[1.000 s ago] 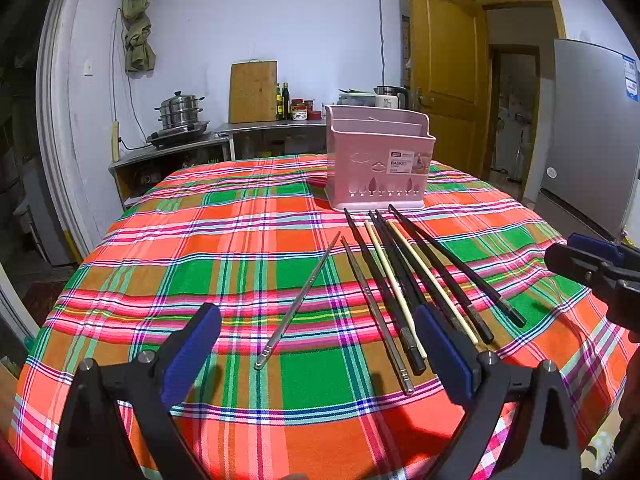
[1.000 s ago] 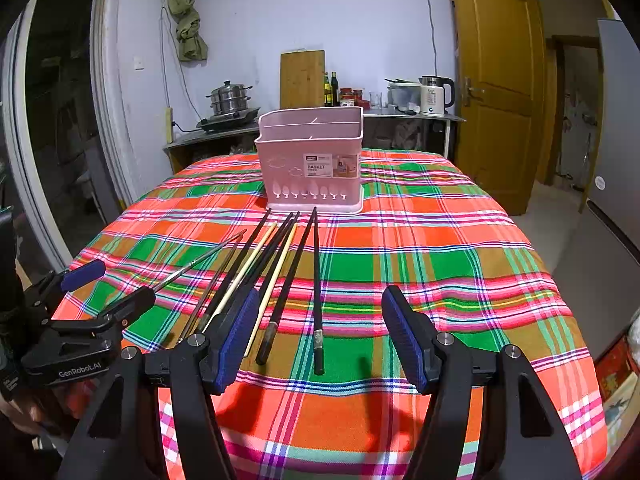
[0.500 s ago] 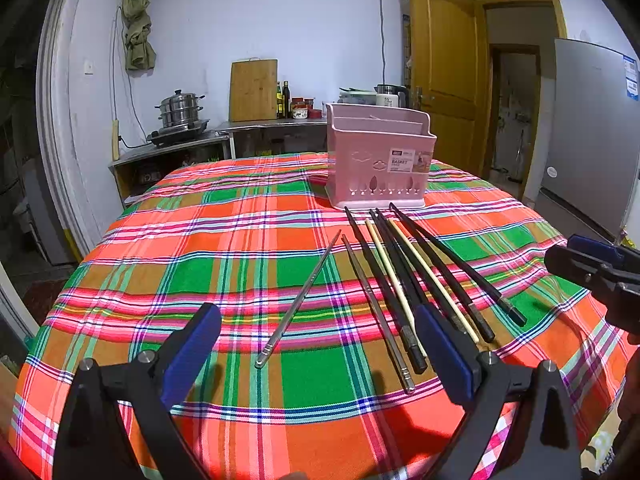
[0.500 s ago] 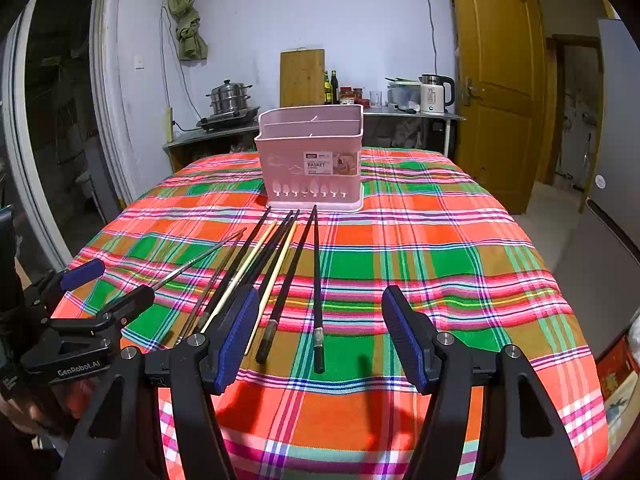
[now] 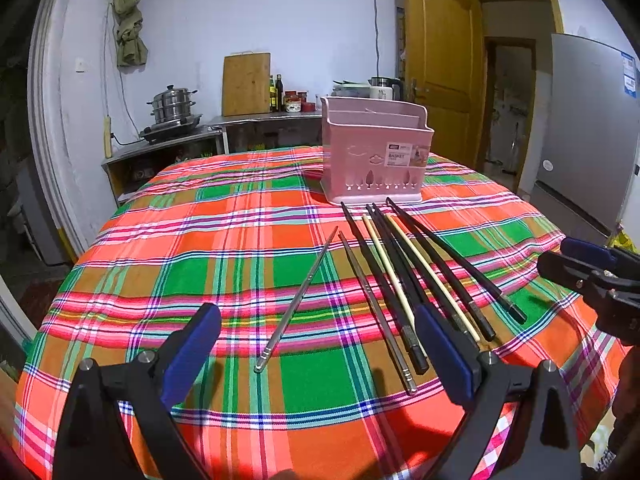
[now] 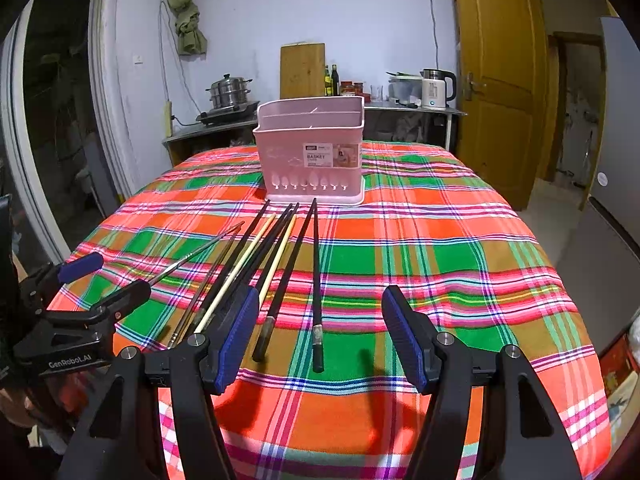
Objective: Organize utensils
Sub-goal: 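Grasp a thin metal skewer with the left tool while the right tool grasps another rod, then lift both held rods and carry them over the pink basket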
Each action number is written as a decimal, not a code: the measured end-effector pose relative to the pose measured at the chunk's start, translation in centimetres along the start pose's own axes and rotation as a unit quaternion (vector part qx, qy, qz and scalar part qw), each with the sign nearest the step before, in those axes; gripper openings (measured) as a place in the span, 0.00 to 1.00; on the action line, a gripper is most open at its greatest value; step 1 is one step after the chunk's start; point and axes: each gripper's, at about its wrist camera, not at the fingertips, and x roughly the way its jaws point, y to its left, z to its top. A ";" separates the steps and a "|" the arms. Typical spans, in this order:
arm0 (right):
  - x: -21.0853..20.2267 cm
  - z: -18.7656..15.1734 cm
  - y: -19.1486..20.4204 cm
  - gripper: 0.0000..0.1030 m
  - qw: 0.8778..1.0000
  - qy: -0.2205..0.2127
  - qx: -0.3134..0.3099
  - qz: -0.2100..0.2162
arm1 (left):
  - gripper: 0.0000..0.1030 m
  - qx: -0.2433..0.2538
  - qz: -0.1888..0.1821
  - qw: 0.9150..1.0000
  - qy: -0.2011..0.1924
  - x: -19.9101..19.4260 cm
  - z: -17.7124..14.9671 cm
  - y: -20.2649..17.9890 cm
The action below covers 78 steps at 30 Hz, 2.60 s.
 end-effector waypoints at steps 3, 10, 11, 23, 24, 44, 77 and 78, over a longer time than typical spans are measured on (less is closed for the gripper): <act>0.4 0.2 0.2 0.63 1.000 0.003 -0.005 0.001 | 0.96 -0.007 -0.005 1.000 0.012 0.5 0.4 0.7; 1.8 1.2 0.3 0.60 1.000 0.015 -0.011 0.005 | 0.96 -0.019 -0.013 0.998 0.055 2.8 1.9 2.5; 2.1 1.5 0.3 0.59 1.000 0.020 -0.012 0.005 | 0.96 -0.018 -0.016 0.998 0.062 3.2 2.1 2.7; 6.4 3.8 -0.4 0.35 0.997 0.076 -0.001 0.017 | 0.76 -0.001 -0.036 0.991 0.128 8.1 4.6 3.5; 6.5 4.0 -0.4 0.33 0.997 0.076 0.001 0.021 | 0.72 0.003 -0.037 0.990 0.133 8.5 4.7 3.4; 10.4 5.9 3.7 0.25 0.990 0.104 -0.001 0.091 | 0.12 0.030 -0.045 0.984 0.171 12.1 5.2 3.3; 17.9 6.8 9.6 0.06 0.972 0.211 -0.008 0.105 | 0.08 -0.021 -0.047 0.974 0.221 13.0 5.8 7.6; 17.5 6.9 9.6 0.06 0.972 0.206 -0.007 0.109 | 0.06 -0.025 -0.050 0.974 0.220 12.9 5.9 7.6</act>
